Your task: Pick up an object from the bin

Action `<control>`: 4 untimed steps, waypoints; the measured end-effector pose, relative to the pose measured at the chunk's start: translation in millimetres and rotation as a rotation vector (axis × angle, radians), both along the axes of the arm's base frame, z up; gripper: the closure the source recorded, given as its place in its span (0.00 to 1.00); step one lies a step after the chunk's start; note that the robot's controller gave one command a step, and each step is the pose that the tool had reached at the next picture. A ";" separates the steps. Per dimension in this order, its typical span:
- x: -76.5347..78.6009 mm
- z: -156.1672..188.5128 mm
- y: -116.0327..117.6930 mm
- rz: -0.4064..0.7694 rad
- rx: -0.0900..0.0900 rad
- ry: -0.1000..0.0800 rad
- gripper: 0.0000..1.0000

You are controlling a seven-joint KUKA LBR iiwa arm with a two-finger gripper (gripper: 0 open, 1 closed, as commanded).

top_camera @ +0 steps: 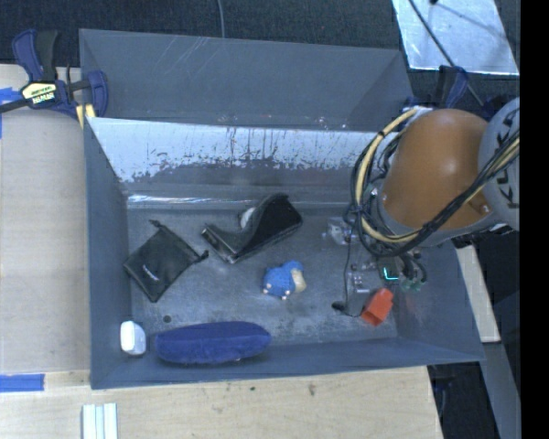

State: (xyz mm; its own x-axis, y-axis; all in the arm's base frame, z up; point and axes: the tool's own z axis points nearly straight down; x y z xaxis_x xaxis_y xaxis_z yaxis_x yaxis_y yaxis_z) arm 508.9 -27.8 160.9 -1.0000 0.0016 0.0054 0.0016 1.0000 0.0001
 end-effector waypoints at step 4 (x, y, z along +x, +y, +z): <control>44.8 -91.5 66.8 1.041 0.002 -0.011 0.00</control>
Offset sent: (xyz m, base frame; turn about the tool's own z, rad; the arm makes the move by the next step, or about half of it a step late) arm 0.0137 0.0687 -0.0909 -0.2969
